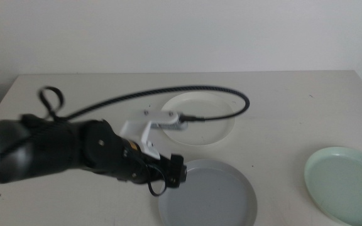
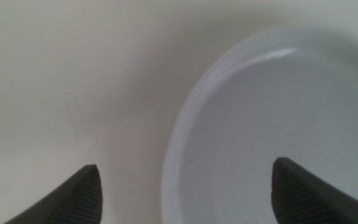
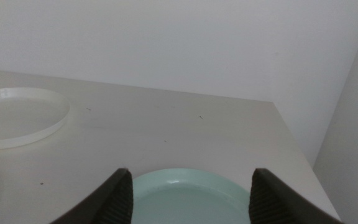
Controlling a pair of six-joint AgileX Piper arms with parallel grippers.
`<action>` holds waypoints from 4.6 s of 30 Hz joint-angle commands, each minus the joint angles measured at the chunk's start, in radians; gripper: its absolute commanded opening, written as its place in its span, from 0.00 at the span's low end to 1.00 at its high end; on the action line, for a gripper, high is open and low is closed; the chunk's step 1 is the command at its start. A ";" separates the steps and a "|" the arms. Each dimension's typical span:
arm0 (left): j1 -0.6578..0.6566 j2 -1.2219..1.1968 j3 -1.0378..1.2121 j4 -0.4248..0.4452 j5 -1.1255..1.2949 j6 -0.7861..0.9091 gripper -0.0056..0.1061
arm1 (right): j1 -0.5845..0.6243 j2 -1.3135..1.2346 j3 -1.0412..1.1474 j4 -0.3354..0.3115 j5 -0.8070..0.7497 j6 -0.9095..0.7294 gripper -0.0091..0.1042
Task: Stack the three bowls on top of each other.
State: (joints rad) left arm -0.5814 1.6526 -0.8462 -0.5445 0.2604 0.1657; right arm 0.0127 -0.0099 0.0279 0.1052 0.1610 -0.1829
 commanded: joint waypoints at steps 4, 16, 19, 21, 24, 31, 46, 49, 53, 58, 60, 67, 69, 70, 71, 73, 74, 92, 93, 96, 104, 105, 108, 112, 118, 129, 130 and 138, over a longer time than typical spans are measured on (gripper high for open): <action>0.028 -0.188 -0.064 0.067 0.026 -0.023 0.99 | 0.000 -0.027 -0.006 -0.011 -0.076 -0.006 0.50; 0.219 -0.273 -0.328 0.365 0.304 -0.247 0.99 | 0.000 -0.027 -0.006 -0.011 -0.076 -0.006 0.50; 0.235 -0.227 -0.429 0.441 0.400 -0.303 0.99 | 0.000 -0.027 -0.006 -0.011 -0.076 -0.006 0.50; 0.235 -0.183 -0.514 0.495 0.461 -0.316 0.99 | 0.000 -0.027 -0.006 -0.011 -0.076 -0.006 0.50; 0.235 -0.101 -0.635 0.526 0.539 -0.326 0.99 | 0.000 -0.027 -0.006 -0.011 -0.076 -0.006 0.50; 0.235 0.106 -0.884 0.505 0.637 -0.337 0.99 | 0.000 -0.027 -0.006 -0.011 -0.076 -0.006 0.50; 0.231 0.508 -1.156 0.406 0.742 -0.350 0.99 | 0.000 -0.027 -0.006 -0.011 -0.076 -0.006 0.50; 0.231 0.558 -1.156 0.401 0.738 -0.335 0.99 | 0.000 -0.027 -0.006 -0.011 -0.076 -0.006 0.50; 0.231 0.603 -1.156 0.392 0.726 -0.312 0.99 | 0.000 -0.027 -0.006 -0.011 -0.076 -0.006 0.50; 0.231 0.637 -1.155 0.365 0.684 -0.290 0.97 | 0.000 -0.027 -0.006 -0.011 -0.076 -0.006 0.50; 0.231 0.648 -1.155 0.364 0.678 -0.285 0.92 | 0.000 -0.027 -0.006 -0.011 -0.076 -0.006 0.50; 0.231 0.662 -1.154 0.357 0.670 -0.272 0.48 | 0.000 -0.027 -0.006 -0.011 -0.076 -0.006 0.50; 0.231 0.662 -1.154 0.357 0.659 -0.269 0.32 | 0.000 -0.027 -0.006 -0.011 -0.076 -0.006 0.50; 0.231 0.662 -1.154 0.357 0.655 -0.269 0.24 | 0.000 -0.027 -0.006 -0.011 -0.076 -0.006 0.50; 0.231 0.662 -1.154 0.357 0.651 -0.269 0.19 | 0.000 -0.027 -0.006 -0.011 -0.076 -0.006 0.50; 0.231 0.661 -1.154 0.357 0.639 -0.269 0.06 | 0.000 -0.027 -0.006 -0.011 -0.076 -0.006 0.50; 0.231 0.659 -1.154 0.356 0.636 -0.269 0.05 | 0.000 -0.027 -0.006 -0.011 -0.076 -0.006 0.50; 0.139 0.271 -0.946 0.454 0.592 -0.315 0.05 | 0.000 -0.027 -0.006 -0.011 -0.076 -0.006 0.50; 0.125 0.250 -0.924 0.459 0.591 -0.326 0.05 | 0.000 -0.027 -0.006 -0.011 -0.076 -0.006 0.50; 0.083 0.179 -0.839 0.479 0.581 -0.330 0.05 | 0.000 -0.027 -0.006 -0.011 -0.076 -0.006 0.50; 0.011 -0.020 -0.497 0.479 0.402 -0.415 0.05 | 0.000 -0.027 -0.006 -0.011 -0.076 -0.006 0.50; 0.008 -0.032 -0.468 0.479 0.386 -0.424 0.05 | 0.000 -0.027 -0.006 -0.011 -0.076 -0.006 0.50; -0.007 -0.054 -0.387 0.472 0.351 -0.441 0.05 | 0.000 -0.027 -0.006 -0.011 -0.076 -0.006 0.50; -0.008 -0.054 -0.313 0.437 0.312 -0.444 0.05 | 0.000 -0.027 -0.006 -0.011 -0.076 -0.006 0.50; -0.008 -0.054 -0.235 0.380 0.274 -0.443 0.05 | 0.000 -0.027 -0.006 -0.011 -0.076 -0.006 0.50; -0.008 -0.019 -0.208 0.308 0.282 -0.418 0.05 | 0.000 -0.027 -0.006 -0.011 -0.076 -0.006 0.50; -0.008 -0.018 -0.208 0.306 0.284 -0.418 0.05 | 0.000 -0.027 -0.006 -0.011 -0.076 -0.006 0.50; -0.008 0.000 -0.208 0.306 0.340 -0.418 0.05 | 0.000 -0.027 -0.006 -0.011 -0.076 -0.006 0.50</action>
State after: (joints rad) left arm -0.5824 1.6901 -1.0336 -0.2163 0.6194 -0.2494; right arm 0.0127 -0.0099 0.0279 0.1052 0.1620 -0.1829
